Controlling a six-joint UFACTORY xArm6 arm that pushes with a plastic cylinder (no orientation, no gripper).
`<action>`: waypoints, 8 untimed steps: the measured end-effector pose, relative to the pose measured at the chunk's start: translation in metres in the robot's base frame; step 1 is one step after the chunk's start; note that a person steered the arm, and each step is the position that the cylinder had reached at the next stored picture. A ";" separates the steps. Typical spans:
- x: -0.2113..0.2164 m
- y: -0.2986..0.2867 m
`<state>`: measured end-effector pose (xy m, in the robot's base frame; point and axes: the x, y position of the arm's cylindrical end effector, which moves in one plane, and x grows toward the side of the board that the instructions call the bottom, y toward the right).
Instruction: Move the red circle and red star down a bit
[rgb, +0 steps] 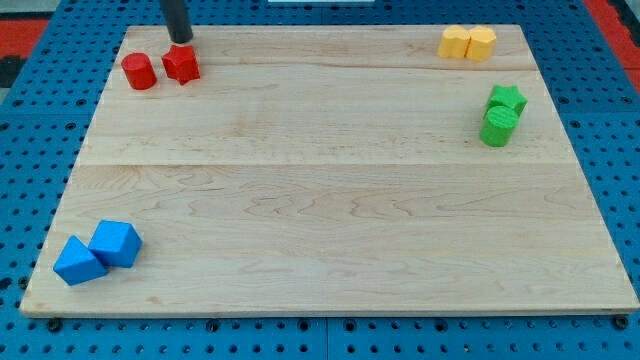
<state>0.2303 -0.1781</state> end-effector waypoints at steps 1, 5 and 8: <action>0.056 0.016; 0.024 -0.066; 0.013 -0.056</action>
